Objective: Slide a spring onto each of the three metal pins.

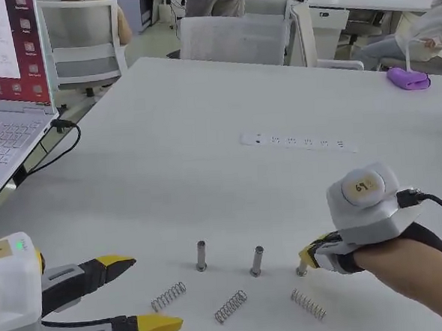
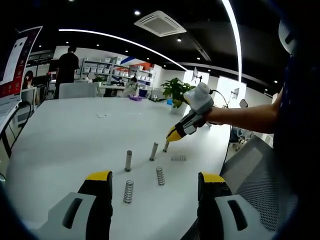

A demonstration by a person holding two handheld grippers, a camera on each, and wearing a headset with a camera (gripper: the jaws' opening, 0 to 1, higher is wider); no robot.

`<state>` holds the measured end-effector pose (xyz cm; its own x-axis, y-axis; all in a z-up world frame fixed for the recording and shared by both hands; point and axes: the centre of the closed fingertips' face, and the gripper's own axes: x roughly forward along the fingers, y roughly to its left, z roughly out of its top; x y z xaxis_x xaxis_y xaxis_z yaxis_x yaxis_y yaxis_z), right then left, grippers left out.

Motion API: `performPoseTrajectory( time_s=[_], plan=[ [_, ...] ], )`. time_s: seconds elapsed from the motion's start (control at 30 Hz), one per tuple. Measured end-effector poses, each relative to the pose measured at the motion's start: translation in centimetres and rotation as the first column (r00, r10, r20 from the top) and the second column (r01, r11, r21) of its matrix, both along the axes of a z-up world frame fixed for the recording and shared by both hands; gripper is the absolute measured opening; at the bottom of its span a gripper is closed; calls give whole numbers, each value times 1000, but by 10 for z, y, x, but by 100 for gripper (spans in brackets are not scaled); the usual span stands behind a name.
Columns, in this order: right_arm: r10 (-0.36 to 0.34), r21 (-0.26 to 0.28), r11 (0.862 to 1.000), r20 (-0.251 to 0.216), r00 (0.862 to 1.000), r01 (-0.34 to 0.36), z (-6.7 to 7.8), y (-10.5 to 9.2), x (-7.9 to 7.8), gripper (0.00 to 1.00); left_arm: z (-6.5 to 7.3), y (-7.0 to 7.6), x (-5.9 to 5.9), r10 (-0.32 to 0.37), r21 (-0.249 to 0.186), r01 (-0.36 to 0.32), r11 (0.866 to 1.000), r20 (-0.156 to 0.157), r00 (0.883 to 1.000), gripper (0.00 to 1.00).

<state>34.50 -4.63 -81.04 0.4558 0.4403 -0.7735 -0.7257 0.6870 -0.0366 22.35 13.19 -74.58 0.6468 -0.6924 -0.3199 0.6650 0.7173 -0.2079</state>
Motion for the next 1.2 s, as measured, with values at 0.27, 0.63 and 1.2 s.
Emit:
performPoseTrajectory(
  time_s=[0.27,0.63,1.2],
  plan=[
    [16,6,1000,6,1000,-16,2,1,0,6,1,-1,1,-1,0,1,1000,1,1000,66],
    [40,14,999,23,999,-40,6,6,-2,14,0,-1,1,-2,-2,2,1000,-1,1000,66],
    [45,96,994,67,997,-52,24,8,-2,35,1,-3,4,-7,-2,7,1000,-1,1000,66]
  ],
)
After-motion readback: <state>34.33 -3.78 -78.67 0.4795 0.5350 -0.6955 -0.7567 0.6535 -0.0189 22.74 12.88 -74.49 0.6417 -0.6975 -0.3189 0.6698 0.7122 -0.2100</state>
